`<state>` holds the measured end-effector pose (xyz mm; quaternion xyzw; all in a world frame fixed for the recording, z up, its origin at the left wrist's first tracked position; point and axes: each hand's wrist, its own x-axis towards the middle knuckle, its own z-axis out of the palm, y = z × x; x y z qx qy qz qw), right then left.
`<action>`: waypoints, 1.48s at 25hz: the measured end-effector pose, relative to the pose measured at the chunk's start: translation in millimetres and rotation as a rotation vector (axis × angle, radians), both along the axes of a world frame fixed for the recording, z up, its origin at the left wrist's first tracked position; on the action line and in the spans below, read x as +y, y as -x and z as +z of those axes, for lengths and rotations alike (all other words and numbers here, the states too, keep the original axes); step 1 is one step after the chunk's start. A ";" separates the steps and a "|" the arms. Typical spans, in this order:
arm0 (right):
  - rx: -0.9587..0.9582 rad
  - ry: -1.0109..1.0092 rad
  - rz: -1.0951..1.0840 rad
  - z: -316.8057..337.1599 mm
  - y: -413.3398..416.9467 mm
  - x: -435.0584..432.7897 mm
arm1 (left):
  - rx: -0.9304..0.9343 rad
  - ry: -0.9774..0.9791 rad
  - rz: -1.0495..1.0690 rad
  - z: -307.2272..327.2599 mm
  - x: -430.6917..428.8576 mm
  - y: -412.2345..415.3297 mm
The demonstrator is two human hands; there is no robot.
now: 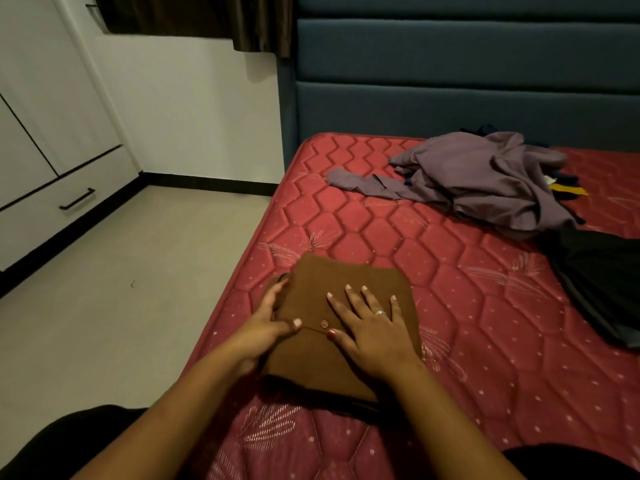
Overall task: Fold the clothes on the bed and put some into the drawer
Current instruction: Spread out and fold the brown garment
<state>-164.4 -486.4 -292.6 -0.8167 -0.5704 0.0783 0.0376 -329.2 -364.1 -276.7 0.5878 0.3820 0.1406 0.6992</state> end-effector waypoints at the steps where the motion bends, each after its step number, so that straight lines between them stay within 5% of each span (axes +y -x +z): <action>1: -0.026 -0.015 0.017 -6.8 2.5 2.7 | 0.031 -0.056 -0.055 1.2 1.8 -3.2; 6: -0.017 -0.031 0.070 -18.9 8.7 16.4 | 0.303 -0.344 -0.120 1.1 11.1 -6.7; 9: -0.020 -0.017 0.100 -20.9 10.6 24.2 | 0.555 -1.270 -0.129 -7.5 -5.3 -13.2; 11: 0.004 0.016 0.133 -22.6 6.4 28.0 | 0.425 -1.499 -0.181 -20.7 -10.4 -29.0; 15: 0.015 0.057 0.089 -23.2 -12.7 29.1 | 0.488 -1.281 -0.336 -55.0 -2.5 -40.2; 21: 0.238 0.122 -0.372 -33.3 -72.0 16.1 | 0.625 -1.191 -0.344 -58.4 -2.2 -43.6; 27: 0.383 -0.154 -0.649 -35.4 -66.9 3.9 | 0.725 -1.051 -0.355 -54.5 -5.9 -49.7; 34: 1.024 -0.388 -0.925 -16.1 -49.3 -22.6 | 0.786 -0.930 -0.227 -42.5 -33.6 -53.6; 37: 1.085 -0.361 -0.870 -13.4 -47.4 -30.3 | 0.800 -0.889 -0.121 -42.5 -45.3 -47.3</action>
